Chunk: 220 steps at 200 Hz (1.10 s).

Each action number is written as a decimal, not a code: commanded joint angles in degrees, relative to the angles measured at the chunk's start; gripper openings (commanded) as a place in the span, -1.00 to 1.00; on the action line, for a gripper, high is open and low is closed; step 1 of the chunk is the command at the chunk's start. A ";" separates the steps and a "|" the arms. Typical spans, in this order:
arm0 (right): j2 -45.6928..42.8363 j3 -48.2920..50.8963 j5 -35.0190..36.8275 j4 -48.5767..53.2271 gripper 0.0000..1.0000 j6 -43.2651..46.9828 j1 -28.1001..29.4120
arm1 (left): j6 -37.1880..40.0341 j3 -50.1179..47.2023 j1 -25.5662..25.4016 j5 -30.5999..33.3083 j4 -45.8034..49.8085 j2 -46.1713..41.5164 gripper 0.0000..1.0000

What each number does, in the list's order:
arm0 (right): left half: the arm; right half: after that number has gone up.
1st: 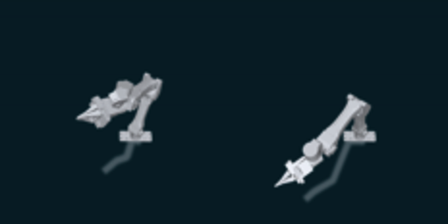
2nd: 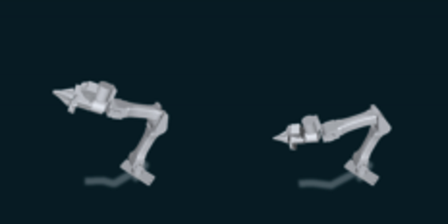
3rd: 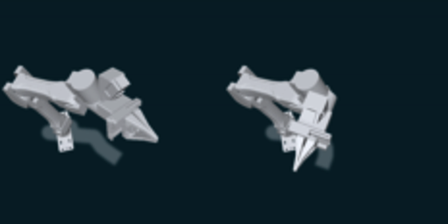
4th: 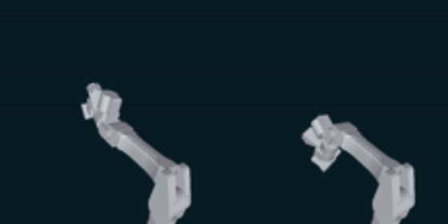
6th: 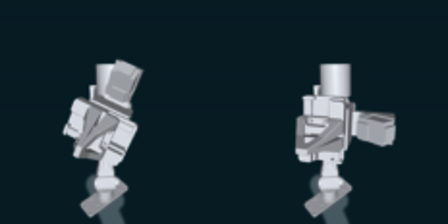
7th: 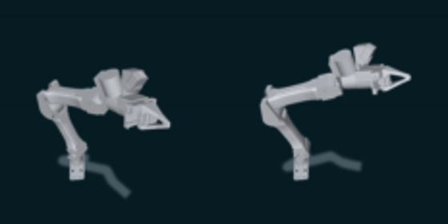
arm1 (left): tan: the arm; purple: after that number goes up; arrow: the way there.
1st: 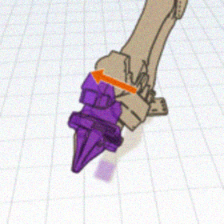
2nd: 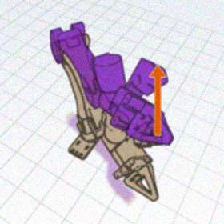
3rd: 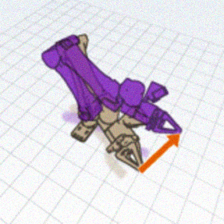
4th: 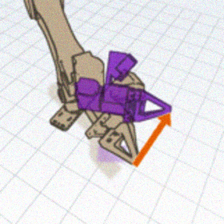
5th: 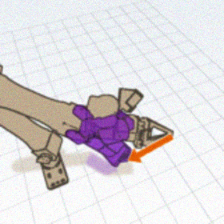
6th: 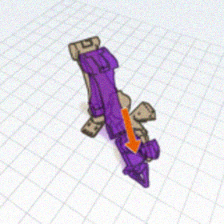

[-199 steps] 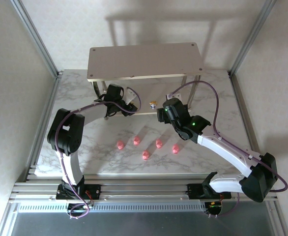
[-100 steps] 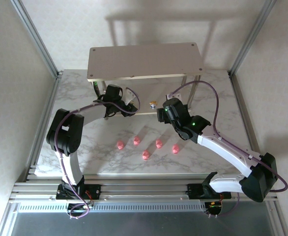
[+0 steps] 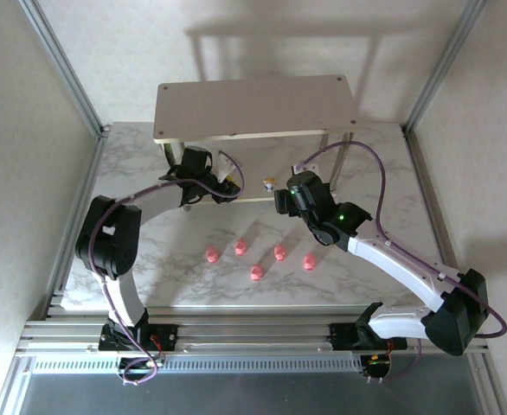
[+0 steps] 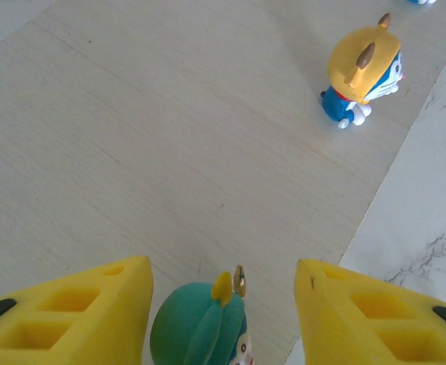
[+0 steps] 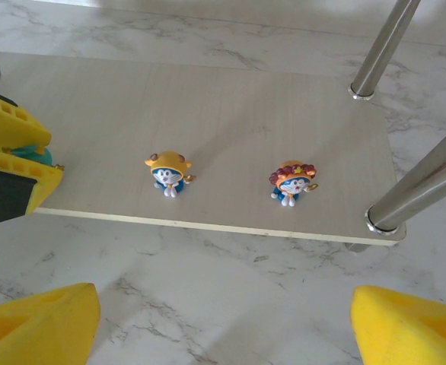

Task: Place and organize the plastic toys onto the shelf

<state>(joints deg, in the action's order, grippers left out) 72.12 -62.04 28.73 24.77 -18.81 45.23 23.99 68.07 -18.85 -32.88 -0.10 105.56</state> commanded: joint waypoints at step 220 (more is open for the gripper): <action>-11.86 4.37 3.25 22.58 0.72 -11.98 -0.46 | -14.72 -13.85 -9.33 5.87 -6.29 -23.91 -0.03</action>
<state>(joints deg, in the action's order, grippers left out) 62.15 -60.40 31.90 39.59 -25.50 45.19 14.76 55.81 -22.81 -31.27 -6.39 87.66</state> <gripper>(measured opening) 0.861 0.486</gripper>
